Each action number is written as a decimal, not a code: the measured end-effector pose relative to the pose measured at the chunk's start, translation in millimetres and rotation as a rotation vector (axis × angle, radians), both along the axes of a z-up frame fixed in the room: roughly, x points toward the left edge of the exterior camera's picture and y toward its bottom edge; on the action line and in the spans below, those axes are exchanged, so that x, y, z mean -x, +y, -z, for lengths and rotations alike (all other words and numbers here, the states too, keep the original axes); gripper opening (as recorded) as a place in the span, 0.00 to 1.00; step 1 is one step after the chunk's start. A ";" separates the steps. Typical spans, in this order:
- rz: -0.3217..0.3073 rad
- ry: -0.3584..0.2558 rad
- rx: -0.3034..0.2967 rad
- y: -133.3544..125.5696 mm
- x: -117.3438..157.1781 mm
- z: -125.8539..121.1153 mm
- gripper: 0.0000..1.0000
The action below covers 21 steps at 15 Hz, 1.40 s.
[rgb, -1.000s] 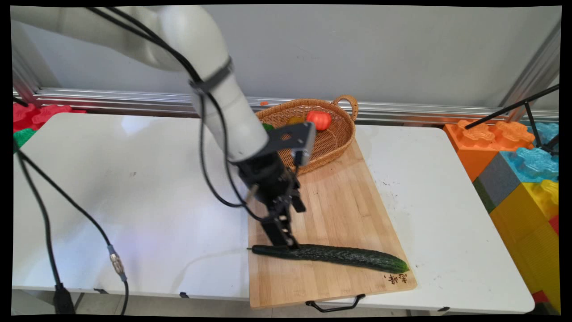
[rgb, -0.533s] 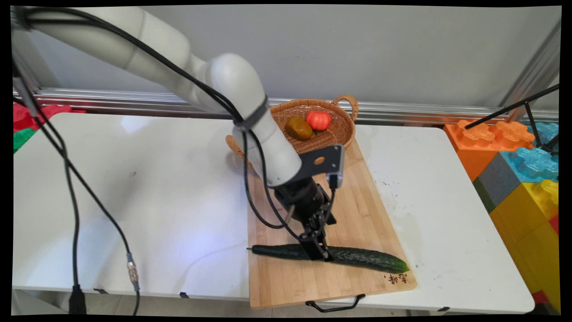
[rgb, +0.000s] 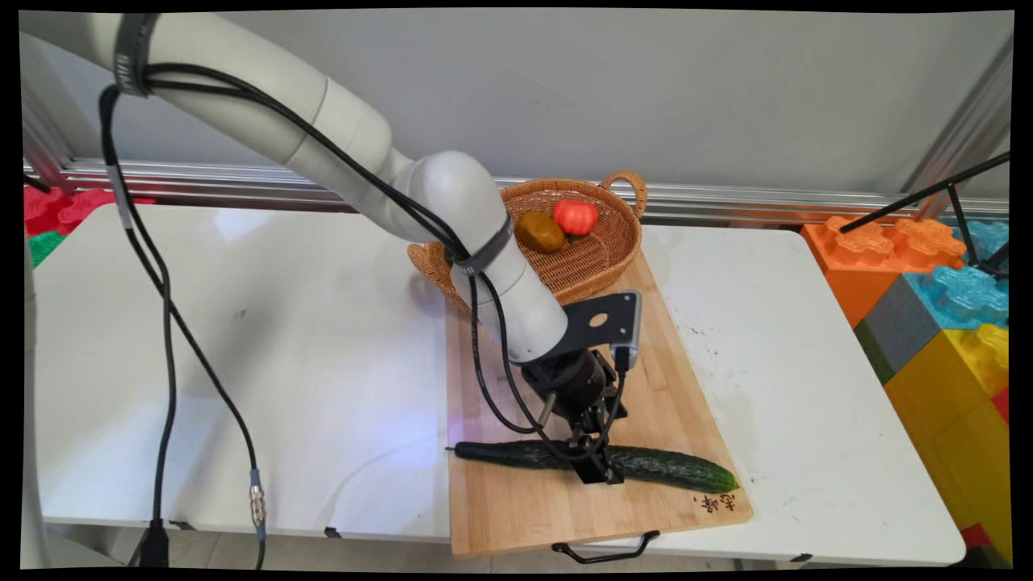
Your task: Pick up the cucumber from the cutting board, then place the picked object in the vegetable basket
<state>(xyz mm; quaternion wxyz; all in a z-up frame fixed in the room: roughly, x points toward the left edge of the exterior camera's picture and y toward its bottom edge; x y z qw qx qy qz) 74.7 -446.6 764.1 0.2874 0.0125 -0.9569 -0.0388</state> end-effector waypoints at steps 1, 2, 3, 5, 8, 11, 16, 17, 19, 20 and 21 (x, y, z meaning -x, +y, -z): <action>0.009 0.001 0.003 0.3 1.4 3.0 1.00; 0.021 0.001 0.006 1.1 2.5 5.5 1.00; 0.035 0.001 0.010 2.1 3.2 7.1 0.00; 0.053 0.002 0.017 3.9 3.4 9.1 0.00; 0.059 0.004 0.021 5.8 2.4 8.3 0.00; 0.044 0.028 0.022 6.0 1.5 -5.2 0.00; 0.002 0.066 0.005 1.9 -4.2 -55.3 0.00; -0.005 0.065 0.000 0.1 -6.5 -66.4 0.00; -0.023 0.060 0.000 -8.0 -13.1 -87.5 0.00; -0.035 0.057 0.007 -14.4 -16.7 -96.2 0.00; -0.056 0.053 0.021 -25.8 -21.9 -106.9 0.00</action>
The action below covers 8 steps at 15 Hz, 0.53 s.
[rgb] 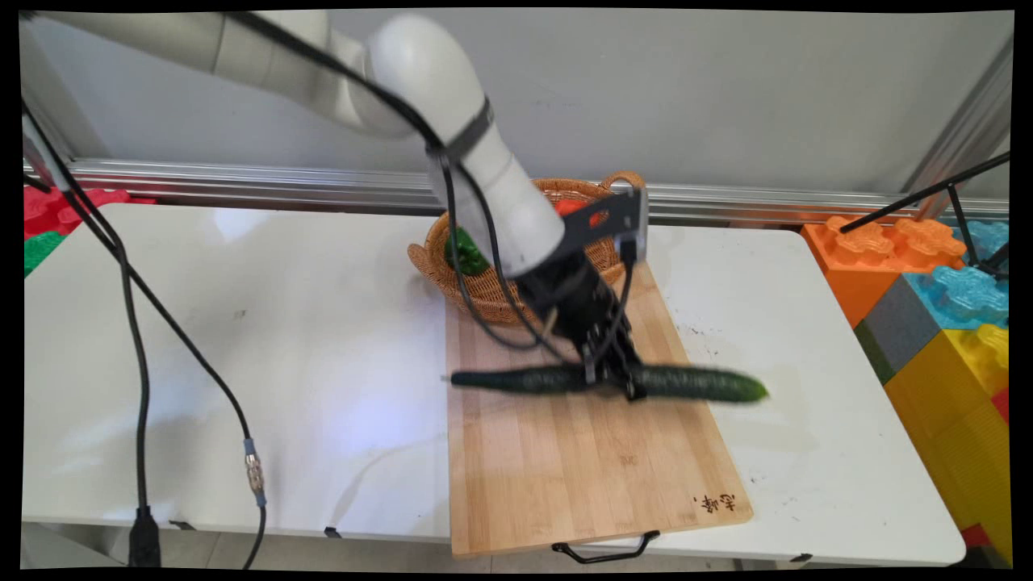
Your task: Place the picked object in the vegetable basket
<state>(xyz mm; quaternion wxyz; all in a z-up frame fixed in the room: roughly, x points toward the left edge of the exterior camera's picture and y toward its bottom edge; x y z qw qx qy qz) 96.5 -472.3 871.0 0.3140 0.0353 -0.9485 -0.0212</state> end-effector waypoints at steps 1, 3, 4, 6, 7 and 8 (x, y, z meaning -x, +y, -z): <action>-0.025 -0.002 0.015 -12.2 -5.0 -8.2 0.00; -0.077 -0.005 0.043 -38.3 -14.5 -20.6 0.00; -0.107 -0.006 0.059 -53.7 -20.0 -25.7 0.00; -0.152 -0.007 0.084 -77.1 -28.2 -32.2 0.00; -0.178 -0.007 0.099 -90.9 -32.8 -35.4 0.00; -0.194 -0.007 0.108 -99.7 -35.6 -37.1 0.00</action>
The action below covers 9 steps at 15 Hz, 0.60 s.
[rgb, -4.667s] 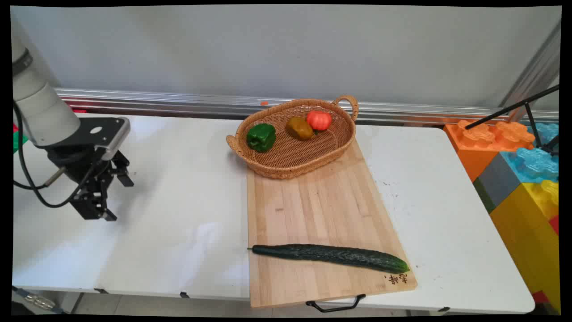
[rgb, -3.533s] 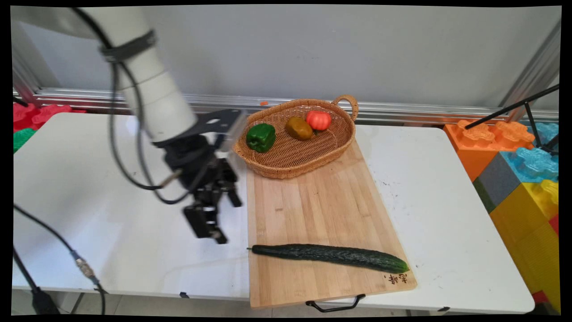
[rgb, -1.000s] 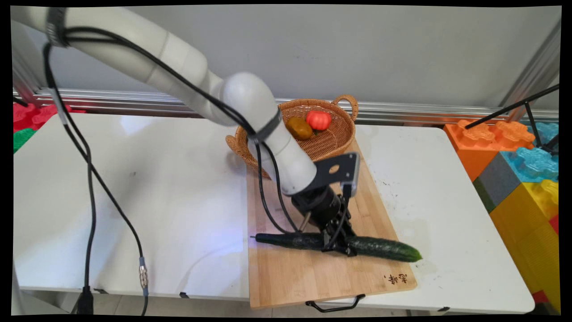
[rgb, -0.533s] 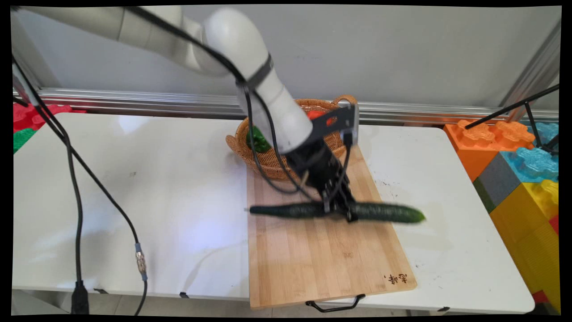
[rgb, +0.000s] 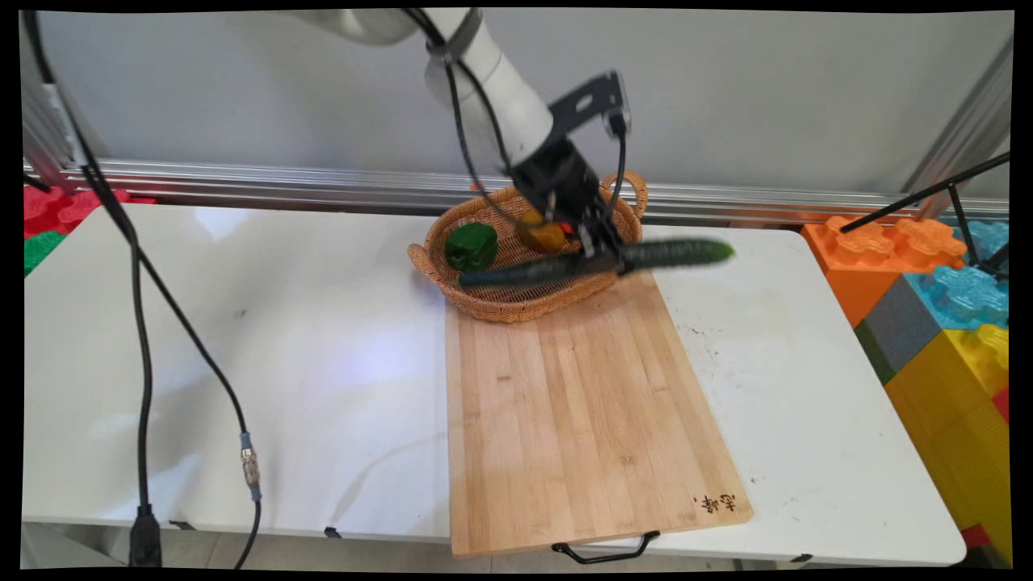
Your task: Place the picked object in the vegetable basket
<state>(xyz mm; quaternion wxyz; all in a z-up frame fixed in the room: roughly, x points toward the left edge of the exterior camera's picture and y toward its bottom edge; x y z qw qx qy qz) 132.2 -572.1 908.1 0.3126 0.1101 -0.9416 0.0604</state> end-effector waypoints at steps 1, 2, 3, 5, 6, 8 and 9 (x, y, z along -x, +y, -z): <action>-0.022 0.000 0.012 -12.5 -3.9 -1.6 0.00; -0.045 0.000 0.023 -25.7 -8.1 -1.9 0.00; -0.061 0.001 0.031 -35.9 -10.8 -1.6 0.00; -0.090 0.000 0.044 -52.4 -16.2 1.6 0.00; -0.105 -0.003 0.052 -60.5 -19.5 4.5 0.00; -0.131 -0.013 0.065 -72.4 -25.9 11.5 0.00; -0.146 -0.020 0.072 -79.6 -30.0 18.1 0.00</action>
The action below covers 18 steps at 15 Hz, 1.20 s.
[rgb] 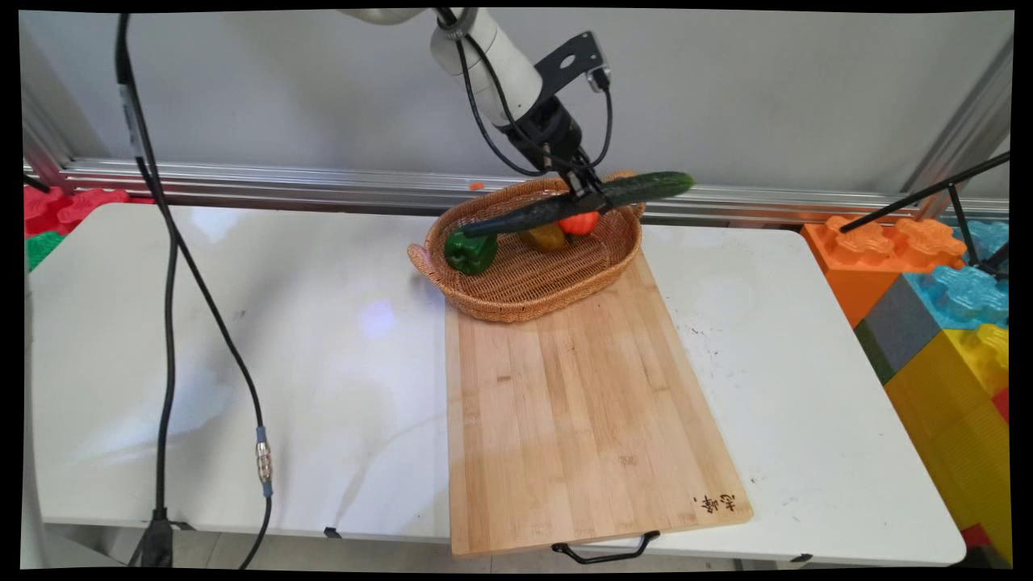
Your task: Place the picked object in the vegetable basket
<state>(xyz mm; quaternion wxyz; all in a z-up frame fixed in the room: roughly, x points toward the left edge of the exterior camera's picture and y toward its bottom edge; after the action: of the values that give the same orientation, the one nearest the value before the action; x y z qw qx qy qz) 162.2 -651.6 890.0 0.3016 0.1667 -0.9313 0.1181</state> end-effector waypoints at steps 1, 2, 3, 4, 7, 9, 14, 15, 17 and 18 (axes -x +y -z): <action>-0.015 -0.007 0.002 -5.8 -4.0 7.9 0.00; -0.025 -0.011 0.001 -9.7 -7.0 15.7 0.00; -0.031 -0.015 -0.002 -11.8 -8.7 21.2 0.00; -0.038 -0.017 -0.008 -13.5 -10.8 28.6 0.00; -0.051 -0.021 -0.032 -14.6 -14.4 49.3 0.00; -0.057 -0.015 -0.045 -14.5 -14.9 63.6 0.00; -0.053 -0.002 -0.037 -12.0 -14.4 80.3 0.00; -0.046 0.000 -0.032 -9.9 -13.5 81.0 1.00; -0.054 0.021 -0.021 -4.9 -11.1 76.9 1.00; -0.063 0.037 -0.014 -1.2 -9.8 72.2 1.00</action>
<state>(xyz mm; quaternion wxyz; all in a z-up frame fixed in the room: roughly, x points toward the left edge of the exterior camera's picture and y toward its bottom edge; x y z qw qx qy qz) 172.0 -652.9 817.8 0.3139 0.2001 -0.9206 0.1179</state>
